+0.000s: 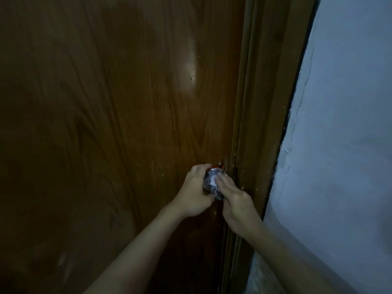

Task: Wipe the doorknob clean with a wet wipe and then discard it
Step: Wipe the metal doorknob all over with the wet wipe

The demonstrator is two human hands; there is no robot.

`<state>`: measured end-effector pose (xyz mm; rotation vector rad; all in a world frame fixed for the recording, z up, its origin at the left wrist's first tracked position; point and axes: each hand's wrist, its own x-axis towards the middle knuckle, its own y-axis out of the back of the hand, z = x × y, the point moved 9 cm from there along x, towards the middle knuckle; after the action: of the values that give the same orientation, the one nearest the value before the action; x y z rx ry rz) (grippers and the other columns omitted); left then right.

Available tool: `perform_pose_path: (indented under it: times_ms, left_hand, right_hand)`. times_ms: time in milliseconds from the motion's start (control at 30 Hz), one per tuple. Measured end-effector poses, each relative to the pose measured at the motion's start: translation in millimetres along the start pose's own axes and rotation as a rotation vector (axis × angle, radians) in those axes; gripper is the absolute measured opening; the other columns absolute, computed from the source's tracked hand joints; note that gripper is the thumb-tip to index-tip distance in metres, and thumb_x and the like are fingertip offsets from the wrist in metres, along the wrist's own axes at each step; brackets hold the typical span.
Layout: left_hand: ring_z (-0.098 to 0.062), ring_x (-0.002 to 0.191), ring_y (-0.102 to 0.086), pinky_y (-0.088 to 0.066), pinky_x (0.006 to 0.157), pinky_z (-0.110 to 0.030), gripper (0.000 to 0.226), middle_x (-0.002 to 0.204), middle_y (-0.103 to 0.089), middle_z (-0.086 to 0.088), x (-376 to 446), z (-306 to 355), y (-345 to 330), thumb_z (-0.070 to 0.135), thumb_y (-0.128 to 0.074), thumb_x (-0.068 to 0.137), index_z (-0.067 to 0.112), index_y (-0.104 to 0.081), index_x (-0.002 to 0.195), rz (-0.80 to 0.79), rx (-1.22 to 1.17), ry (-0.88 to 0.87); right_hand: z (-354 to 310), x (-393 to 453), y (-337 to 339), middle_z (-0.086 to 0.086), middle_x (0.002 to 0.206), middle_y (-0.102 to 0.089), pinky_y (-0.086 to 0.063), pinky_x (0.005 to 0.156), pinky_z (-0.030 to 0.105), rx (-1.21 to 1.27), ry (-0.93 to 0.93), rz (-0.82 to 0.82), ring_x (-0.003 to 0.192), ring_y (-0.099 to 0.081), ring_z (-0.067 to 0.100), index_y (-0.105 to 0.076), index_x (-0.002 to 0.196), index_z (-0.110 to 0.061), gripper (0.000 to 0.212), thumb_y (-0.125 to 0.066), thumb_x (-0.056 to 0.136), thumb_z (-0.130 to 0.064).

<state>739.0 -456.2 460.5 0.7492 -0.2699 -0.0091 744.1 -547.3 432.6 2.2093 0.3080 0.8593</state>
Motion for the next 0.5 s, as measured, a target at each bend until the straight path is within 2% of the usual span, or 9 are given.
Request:
perform_pose_path:
  times_ms: [100, 133, 200, 267, 367, 433, 500]
  left_hand:
    - [-0.017, 0.130, -0.027, -0.031, 0.110, -0.033, 0.080, 0.142, -0.028, -0.001, 3.1, 1.3, -7.6, 0.008, -0.065, 0.076, 0.016, -0.022, 0.143, -0.050, 0.095, -0.019]
    - [-0.017, 0.130, -0.027, -0.031, 0.109, -0.031, 0.079, 0.141, -0.029, -0.001, 3.9, 1.8, -7.8, 0.007, -0.065, 0.076, 0.016, -0.022, 0.142, -0.048, 0.119, -0.027]
    - [-0.017, 0.128, -0.029, -0.032, 0.105, -0.027, 0.077, 0.139, -0.031, -0.001, 5.5, 1.9, -6.1, 0.006, -0.064, 0.076, 0.016, -0.025, 0.142, -0.038, 0.140, -0.040]
    - [-0.016, 0.128, -0.029, -0.032, 0.105, -0.025, 0.077, 0.138, -0.032, 0.000, 5.4, 1.9, -5.7, 0.004, -0.063, 0.075, 0.016, -0.026, 0.142, -0.042, 0.154, -0.048]
    - [-0.014, 0.128, -0.031, -0.035, 0.107, -0.028, 0.077, 0.136, -0.033, 0.001, 5.8, 1.6, -5.3, 0.000, -0.062, 0.075, 0.016, -0.027, 0.142, -0.053, 0.151, -0.048]
    - [-0.014, 0.125, -0.034, -0.038, 0.106, -0.030, 0.076, 0.132, -0.036, 0.001, 6.2, 1.9, -4.9, 0.001, -0.063, 0.075, 0.014, -0.029, 0.141, -0.040, 0.151, -0.054]
    - [-0.014, 0.121, -0.038, -0.042, 0.102, -0.031, 0.074, 0.127, -0.038, 0.002, 5.6, 0.8, -6.2, 0.002, -0.063, 0.076, 0.015, -0.030, 0.140, -0.025, 0.145, -0.052]
  right_hand:
    - [4.7, -14.4, -0.1, 0.000, 0.142, -0.028, -0.009, 0.111, 0.008, 0.039, -0.004, 0.114, 0.139, -0.024, 0.019, -0.026, 0.137, -0.009, 0.054, -0.043, 0.086, 0.001]
    - [4.9, -14.9, 2.3, 0.002, 0.141, -0.030, -0.010, 0.110, 0.007, 0.054, -0.012, 0.135, 0.137, -0.026, 0.020, -0.030, 0.136, -0.008, 0.053, -0.042, 0.085, 0.001]
    - [5.3, -5.8, 5.2, 0.007, 0.144, -0.034, -0.021, 0.114, 0.022, 0.053, -0.037, 0.130, 0.137, -0.029, 0.019, -0.036, 0.136, -0.006, 0.049, -0.041, 0.089, 0.004]
    - [5.1, 6.4, 3.6, 0.011, 0.144, -0.041, -0.032, 0.113, 0.037, 0.015, -0.034, 0.081, 0.136, -0.034, 0.019, -0.038, 0.137, -0.006, 0.049, -0.043, 0.089, 0.003]
    - [4.4, 8.3, 3.6, 0.013, 0.140, -0.048, -0.037, 0.109, 0.043, -0.095, -0.009, 0.091, 0.133, -0.040, 0.022, -0.042, 0.134, -0.005, 0.051, -0.052, 0.084, 0.005]
    - [3.9, -3.1, 4.6, 0.016, 0.134, -0.053, -0.035, 0.107, 0.040, -0.124, 0.031, 0.155, 0.128, -0.043, 0.028, -0.048, 0.128, -0.002, 0.052, -0.057, 0.078, 0.010]
    - [1.0, -12.4, 4.1, 0.016, 0.131, -0.054, -0.029, 0.108, 0.024, -0.116, 0.066, 0.194, 0.127, -0.042, 0.028, -0.049, 0.126, -0.001, 0.053, -0.056, 0.075, 0.011]
